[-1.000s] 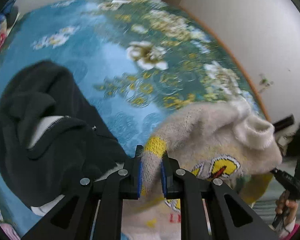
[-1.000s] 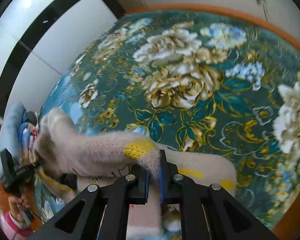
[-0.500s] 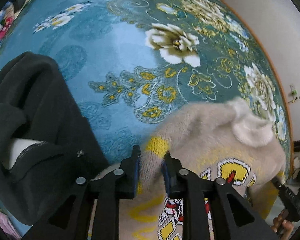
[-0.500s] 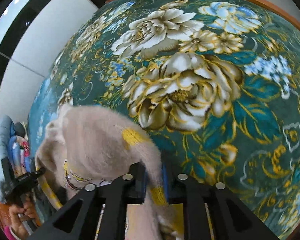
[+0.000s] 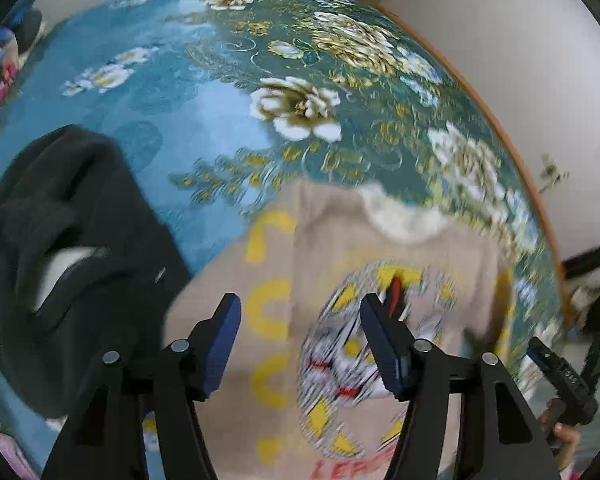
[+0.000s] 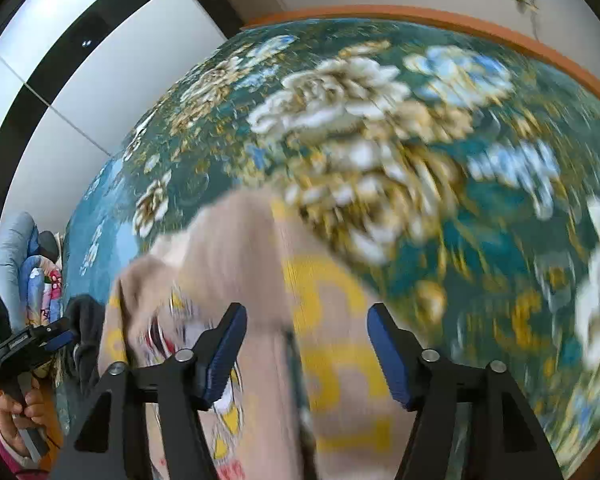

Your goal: Fold clothes

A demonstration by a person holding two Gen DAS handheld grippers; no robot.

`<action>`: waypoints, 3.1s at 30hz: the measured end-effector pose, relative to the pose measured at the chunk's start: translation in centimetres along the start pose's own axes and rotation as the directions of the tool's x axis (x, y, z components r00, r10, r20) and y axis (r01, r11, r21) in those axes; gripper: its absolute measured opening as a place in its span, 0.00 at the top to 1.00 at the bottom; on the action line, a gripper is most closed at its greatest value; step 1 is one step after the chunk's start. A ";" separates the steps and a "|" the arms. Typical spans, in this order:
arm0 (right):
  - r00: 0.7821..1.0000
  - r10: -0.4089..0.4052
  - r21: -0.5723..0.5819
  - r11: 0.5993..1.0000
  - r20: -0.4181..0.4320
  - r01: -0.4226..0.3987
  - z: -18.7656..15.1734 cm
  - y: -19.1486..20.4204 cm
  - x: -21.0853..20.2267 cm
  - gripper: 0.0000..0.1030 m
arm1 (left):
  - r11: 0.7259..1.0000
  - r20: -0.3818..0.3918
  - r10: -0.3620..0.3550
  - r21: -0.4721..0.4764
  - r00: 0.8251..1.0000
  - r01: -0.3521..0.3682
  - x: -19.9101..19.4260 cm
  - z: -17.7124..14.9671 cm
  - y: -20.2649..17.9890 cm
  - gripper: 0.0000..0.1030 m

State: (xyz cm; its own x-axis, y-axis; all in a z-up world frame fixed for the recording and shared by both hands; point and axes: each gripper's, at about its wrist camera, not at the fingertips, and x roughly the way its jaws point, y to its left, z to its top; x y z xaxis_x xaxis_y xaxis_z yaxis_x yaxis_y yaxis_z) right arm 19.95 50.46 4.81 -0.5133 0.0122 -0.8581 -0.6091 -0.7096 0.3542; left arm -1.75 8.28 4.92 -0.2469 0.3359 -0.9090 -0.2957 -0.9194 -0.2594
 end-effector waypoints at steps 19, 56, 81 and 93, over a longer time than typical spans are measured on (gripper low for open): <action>0.994 0.034 0.127 0.992 -0.099 -0.021 -10.2 -0.4 -0.1 0.33 | 0.901 -0.085 0.378 0.264 0.922 -0.345 6.2 -9.9 -3.0 0.92; 0.972 -0.190 0.032 0.980 -0.141 0.196 -10.7 -1.9 1.9 0.93 | 0.965 0.064 0.258 0.040 0.964 -0.261 -6.3 -5.2 6.8 0.81; 0.905 -0.410 0.060 0.912 0.113 0.406 3.5 -8.7 -4.6 0.47 | 0.996 -0.194 0.089 -0.012 0.977 -0.093 0.4 -11.1 4.2 0.51; 0.902 0.244 0.028 0.968 -0.356 -0.250 -12.8 0.2 5.6 0.39 | 0.983 -0.222 -0.055 -0.184 0.974 0.014 6.2 -13.4 6.7 0.47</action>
State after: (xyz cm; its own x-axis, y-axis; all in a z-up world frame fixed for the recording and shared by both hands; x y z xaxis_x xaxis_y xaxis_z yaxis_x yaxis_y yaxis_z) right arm 24.67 41.37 -4.68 -0.3965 -0.4126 -0.8201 -0.4782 -0.6697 0.5682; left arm 7.08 1.45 -6.84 -0.0194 0.3326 -0.9429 -0.1241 -0.9366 -0.3278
